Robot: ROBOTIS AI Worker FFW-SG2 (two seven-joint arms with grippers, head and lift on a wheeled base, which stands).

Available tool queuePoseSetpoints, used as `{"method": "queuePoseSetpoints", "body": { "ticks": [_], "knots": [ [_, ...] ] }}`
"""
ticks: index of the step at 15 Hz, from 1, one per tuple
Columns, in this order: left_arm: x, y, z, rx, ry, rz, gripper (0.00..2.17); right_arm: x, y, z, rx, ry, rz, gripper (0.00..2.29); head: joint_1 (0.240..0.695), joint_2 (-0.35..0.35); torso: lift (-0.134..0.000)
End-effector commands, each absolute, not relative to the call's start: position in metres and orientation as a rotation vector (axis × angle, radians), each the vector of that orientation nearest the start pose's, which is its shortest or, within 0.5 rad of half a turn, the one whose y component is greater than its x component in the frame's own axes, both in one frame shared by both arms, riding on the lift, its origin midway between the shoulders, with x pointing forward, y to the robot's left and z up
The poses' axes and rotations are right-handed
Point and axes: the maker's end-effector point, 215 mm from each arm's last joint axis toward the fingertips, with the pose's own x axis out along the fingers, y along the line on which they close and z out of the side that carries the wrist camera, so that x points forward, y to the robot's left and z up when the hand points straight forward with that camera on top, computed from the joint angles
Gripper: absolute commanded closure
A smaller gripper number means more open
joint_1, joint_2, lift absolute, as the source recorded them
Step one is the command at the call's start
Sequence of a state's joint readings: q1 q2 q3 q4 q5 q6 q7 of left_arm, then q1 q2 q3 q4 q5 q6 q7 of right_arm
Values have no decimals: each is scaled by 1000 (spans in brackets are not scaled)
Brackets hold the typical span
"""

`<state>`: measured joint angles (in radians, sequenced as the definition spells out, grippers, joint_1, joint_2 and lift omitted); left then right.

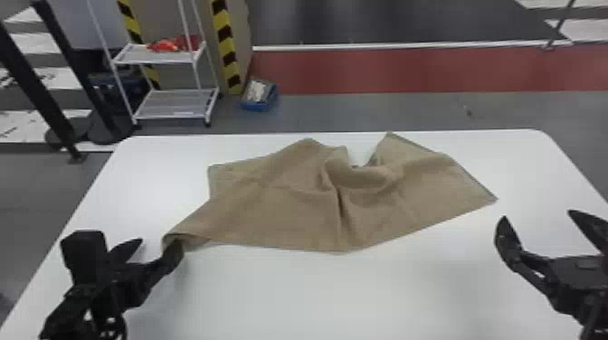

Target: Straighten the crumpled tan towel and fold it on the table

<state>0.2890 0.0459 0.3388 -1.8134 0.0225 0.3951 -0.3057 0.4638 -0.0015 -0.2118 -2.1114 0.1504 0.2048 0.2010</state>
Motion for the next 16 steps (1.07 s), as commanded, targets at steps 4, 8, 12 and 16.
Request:
{"method": "queuePoseSetpoints", "body": {
  "ticks": [4,8,12,16],
  "knots": [
    [468,368,-467,22,427,-7,785,460,-312,-349,-229,176,8,83,695,74,-123],
    [469,374,-459,36,418,-13,1899,476,-325,-359,-350,217,8,80,695,66,-123],
    [464,372,-446,53,397,-67,2145,511,-296,-363,-571,263,131,83,695,66,-123],
    [460,364,-416,105,337,-116,2148,538,-311,-349,-805,336,257,83,695,86,-123]
  ]
}}
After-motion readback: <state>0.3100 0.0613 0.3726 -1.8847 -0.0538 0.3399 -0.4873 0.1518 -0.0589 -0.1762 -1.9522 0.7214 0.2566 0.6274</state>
